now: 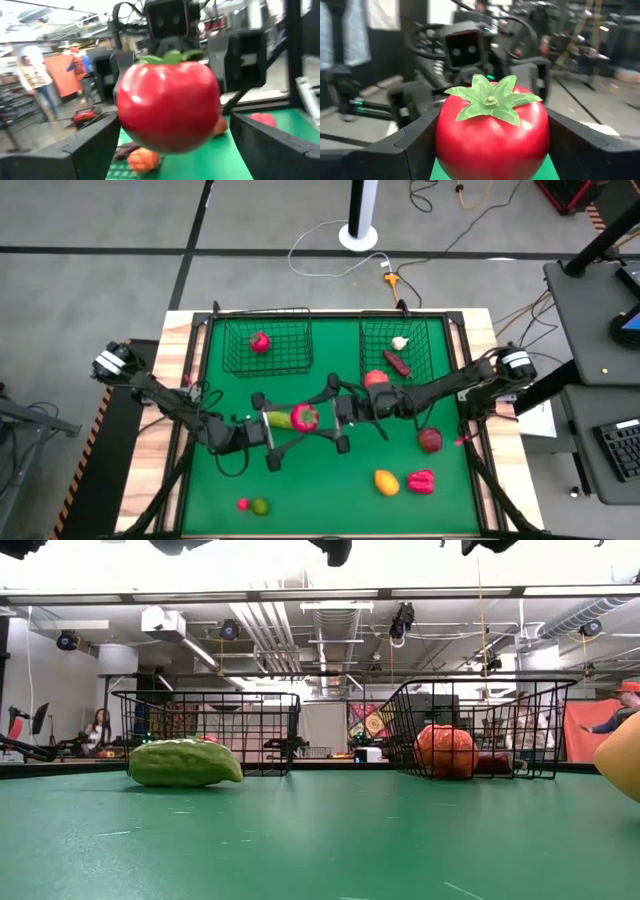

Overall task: Sort produce into baskets
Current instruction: Put the red tomato into the left wire basket

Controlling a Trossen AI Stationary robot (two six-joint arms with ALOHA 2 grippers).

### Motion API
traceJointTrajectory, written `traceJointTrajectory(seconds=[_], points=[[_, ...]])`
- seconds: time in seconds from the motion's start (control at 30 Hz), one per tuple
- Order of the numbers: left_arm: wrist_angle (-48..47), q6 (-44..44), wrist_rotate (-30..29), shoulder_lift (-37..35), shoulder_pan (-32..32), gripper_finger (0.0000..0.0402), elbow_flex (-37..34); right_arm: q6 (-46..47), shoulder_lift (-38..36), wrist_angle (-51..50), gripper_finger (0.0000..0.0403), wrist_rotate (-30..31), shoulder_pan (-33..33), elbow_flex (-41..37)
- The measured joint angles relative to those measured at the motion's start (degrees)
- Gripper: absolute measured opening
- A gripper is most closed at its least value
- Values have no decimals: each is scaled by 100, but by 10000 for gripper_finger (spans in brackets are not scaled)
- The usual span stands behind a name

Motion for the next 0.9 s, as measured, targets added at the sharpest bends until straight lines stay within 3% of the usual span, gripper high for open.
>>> traceJointTrajectory(seconds=[0.13,0.3,0.37,0.5,0.67,0.9], points=[[-460,-39,-757,-119,-38,355,-4,-127,-161,-1020,297,637,-52,404],[-1789,-801,-2767,-448,-276,352,-9,62,-158,-2893,297,1846,-300,1337],[-2336,-1281,-3143,-692,-392,349,-9,231,-76,-3719,297,2039,-583,1770],[-2881,-2066,-2847,-1169,-475,341,-9,488,267,-4621,297,1611,-1328,2426],[-2908,-2214,-1551,-1693,-480,331,-2,697,765,-4745,297,212,-2226,2951],[-3076,-1903,-2057,-2307,-478,327,-5,858,1847,-4833,297,-550,-2808,3886]])
